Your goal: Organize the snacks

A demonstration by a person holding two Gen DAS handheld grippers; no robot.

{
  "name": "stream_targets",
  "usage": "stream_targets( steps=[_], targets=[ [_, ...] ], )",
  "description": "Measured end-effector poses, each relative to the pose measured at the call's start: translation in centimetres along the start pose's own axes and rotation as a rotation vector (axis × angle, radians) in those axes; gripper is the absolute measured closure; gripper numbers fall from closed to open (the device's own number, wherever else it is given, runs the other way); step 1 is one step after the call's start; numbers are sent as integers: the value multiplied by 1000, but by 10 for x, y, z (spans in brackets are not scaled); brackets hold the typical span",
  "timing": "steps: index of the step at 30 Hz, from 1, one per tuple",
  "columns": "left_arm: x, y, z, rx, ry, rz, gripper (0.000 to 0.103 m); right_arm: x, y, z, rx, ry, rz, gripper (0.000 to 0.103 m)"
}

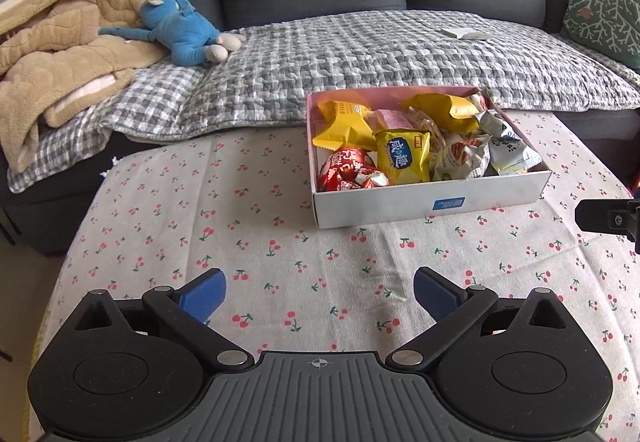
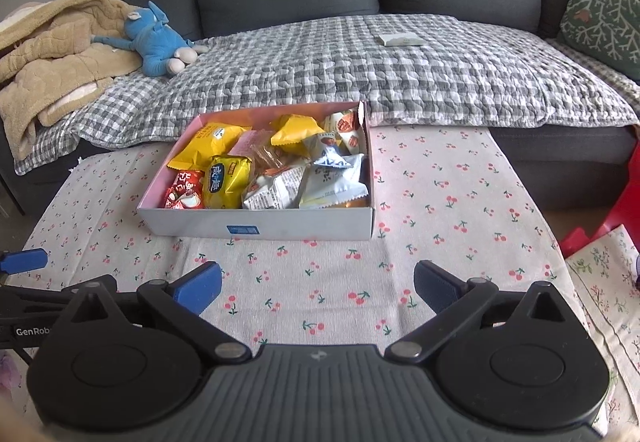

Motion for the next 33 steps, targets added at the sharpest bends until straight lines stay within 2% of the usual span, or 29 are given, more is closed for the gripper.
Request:
stream_targets(
  steps=[3, 7, 15, 33],
  targets=[
    [-3, 1, -4, -22, 6, 3, 0, 2, -6, -1, 2, -2, -19, 0],
    [-2, 0, -6, -39, 20, -4, 0, 6, -16, -1, -21, -48, -39, 1],
    [0, -3, 2, -47, -13, -12, 0, 11, -18, 0, 27, -32, -80, 0],
    [-1, -7, 8, -56, -52, -31, 0, 14, -21, -9, -11, -34, -102, 0]
  ],
)
Point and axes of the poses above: each gripper's, at about its wrist camera, not at the fingertips, and x roughly the way its jaws point, z to its right, y to its top, the point moved 7 cm from there along x, roughly the way its jaws point, and after that the axes turned 6 degrees about -z, right-handed, at the moved point
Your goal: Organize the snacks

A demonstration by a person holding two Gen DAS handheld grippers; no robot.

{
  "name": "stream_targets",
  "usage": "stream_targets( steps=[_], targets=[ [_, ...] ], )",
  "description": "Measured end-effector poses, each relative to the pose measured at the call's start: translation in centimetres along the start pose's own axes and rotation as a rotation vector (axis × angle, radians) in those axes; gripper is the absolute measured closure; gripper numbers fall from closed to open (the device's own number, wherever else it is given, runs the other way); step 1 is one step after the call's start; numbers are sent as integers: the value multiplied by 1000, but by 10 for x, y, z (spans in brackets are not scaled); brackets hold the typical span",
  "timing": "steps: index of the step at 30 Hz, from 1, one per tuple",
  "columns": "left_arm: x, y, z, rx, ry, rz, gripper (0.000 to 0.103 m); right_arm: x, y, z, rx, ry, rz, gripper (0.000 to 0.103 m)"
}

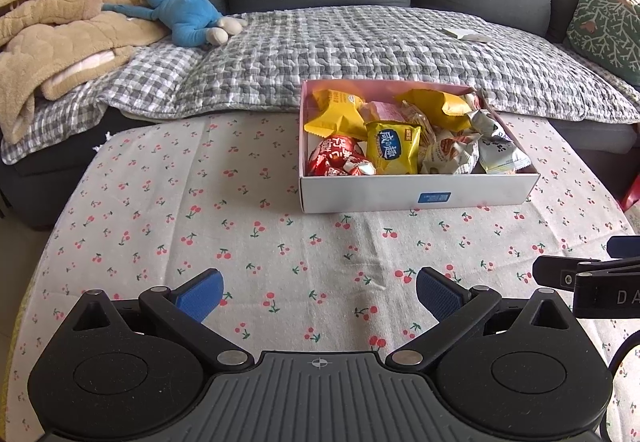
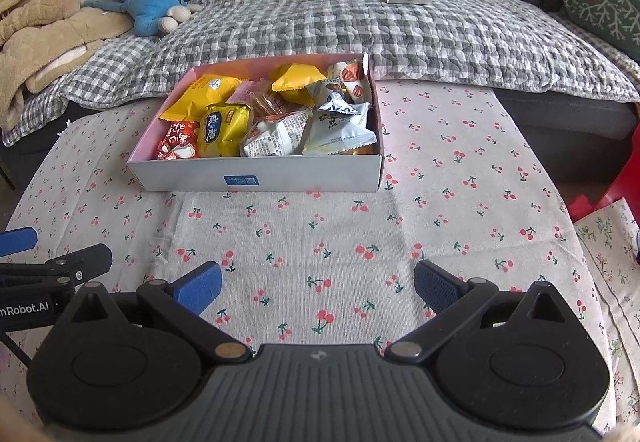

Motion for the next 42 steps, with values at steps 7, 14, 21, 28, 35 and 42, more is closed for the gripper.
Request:
stream_targets(
  steps=[7, 14, 21, 28, 35, 42],
  targets=[
    [1, 0, 0, -2, -4, -4, 0, 1, 1, 0, 3, 1, -2, 1],
    [2, -1, 0, -6, -5, -9, 0, 2, 1, 0, 6, 1, -2, 1],
    [2, -2, 1, -7, -8, -14, 0, 2, 1, -1, 7, 1, -2, 1],
    [2, -1, 1, -7, -6, -12, 0, 2, 1, -1, 6, 1, -2, 1],
    [2, -1, 1, -7, -6, -11, 0, 2, 1, -1, 4, 2, 1, 1],
    [1, -1, 1, -6, -7, -11, 0, 2, 1, -2, 4, 1, -1, 1]
  ],
)
Point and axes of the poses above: each gripper's, at about its wrist camera, not at the fingertips, and x roughly the way its jaws point, z to its right, y to its top, the point moved 7 cm from there along x, roughly the way its jaws point, and after that the axes turned 6 degrees about -z, right-handed, at the moved point
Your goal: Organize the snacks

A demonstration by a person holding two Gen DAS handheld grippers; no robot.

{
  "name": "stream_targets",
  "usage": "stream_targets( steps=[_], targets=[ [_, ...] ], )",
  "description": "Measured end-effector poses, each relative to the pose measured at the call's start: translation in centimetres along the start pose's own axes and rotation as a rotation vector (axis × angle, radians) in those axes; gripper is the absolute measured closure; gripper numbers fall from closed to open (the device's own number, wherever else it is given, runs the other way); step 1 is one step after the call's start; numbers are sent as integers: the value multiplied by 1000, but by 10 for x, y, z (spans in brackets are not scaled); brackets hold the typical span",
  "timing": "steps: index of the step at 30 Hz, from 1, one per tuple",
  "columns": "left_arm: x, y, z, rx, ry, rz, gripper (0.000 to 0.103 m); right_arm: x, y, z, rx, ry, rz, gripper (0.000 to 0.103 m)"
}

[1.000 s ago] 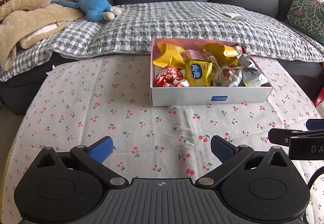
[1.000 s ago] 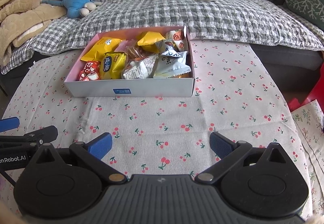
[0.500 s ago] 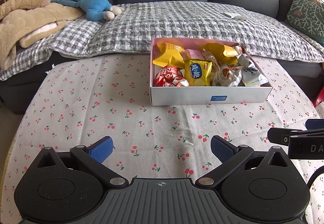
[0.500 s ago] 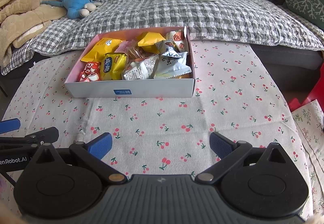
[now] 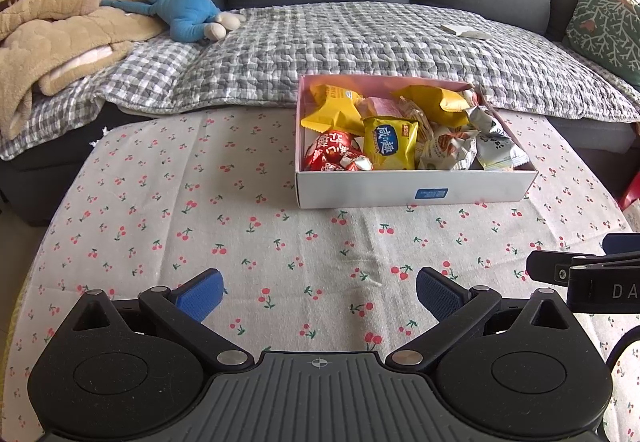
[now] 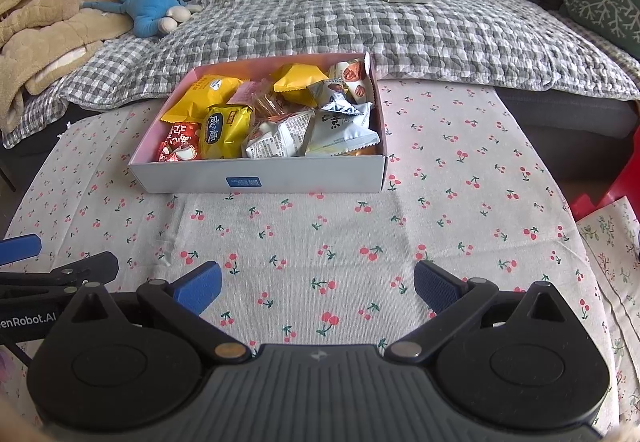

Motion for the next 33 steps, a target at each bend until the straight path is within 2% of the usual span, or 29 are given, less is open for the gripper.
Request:
stream_targets(
  steps=[33],
  targets=[
    [-1, 0, 0, 8, 9, 2, 0, 1, 1, 0, 0, 0, 1, 1]
  ],
)
Point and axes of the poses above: each gripper's, at about its wrist camera, not at the fingertips, and x roughly the way its jaws point, z to its right, y to its top, the point moved 7 cm from there along x, roughly the way its jaws point, and after that the axes turned 6 degrees about -z, right-handed, at the moved point
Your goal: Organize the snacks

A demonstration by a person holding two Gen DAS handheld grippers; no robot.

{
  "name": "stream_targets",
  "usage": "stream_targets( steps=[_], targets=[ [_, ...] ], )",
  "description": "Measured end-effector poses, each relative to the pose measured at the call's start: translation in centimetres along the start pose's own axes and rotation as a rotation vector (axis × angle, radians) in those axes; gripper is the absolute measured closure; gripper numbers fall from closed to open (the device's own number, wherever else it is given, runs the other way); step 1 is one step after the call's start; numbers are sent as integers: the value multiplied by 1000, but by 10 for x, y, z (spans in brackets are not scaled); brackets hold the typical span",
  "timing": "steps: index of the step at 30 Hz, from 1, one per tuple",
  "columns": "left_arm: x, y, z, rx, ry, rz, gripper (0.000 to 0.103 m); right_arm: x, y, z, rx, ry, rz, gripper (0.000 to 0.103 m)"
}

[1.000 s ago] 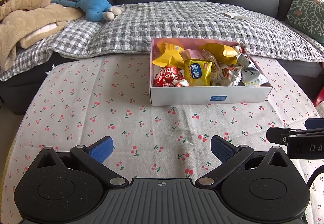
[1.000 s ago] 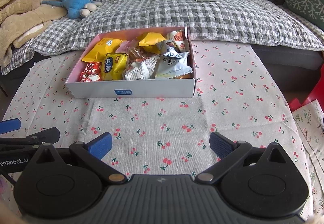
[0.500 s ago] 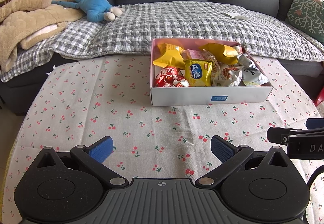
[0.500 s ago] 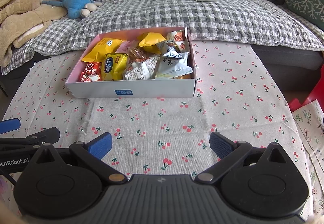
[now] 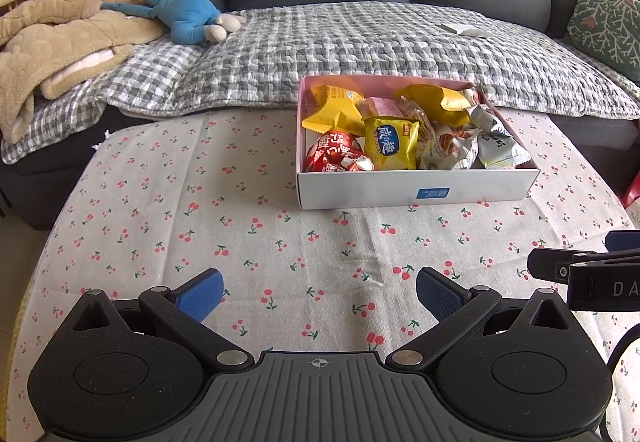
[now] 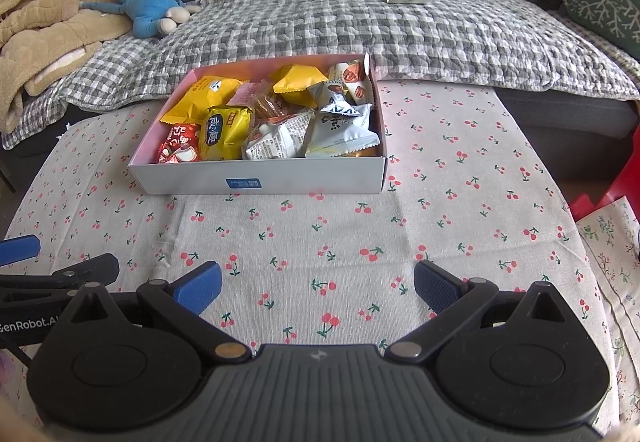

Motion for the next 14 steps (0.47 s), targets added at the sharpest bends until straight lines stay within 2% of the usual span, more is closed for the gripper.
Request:
stream_targets(
  steps=[14],
  targets=[
    [-1, 0, 2, 12, 3, 8, 0, 0, 0, 0, 1, -1, 1, 1]
  ],
)
Point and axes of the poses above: each gripper's, at about its wrist camera, not at the fingertips, and x roughly the way its jaws point, z to its right, y to its top, the point moved 7 cm from there along x, roughly the way its jaws point, and after that the axes turned 6 degrees about -z, right-handed, at the moved point
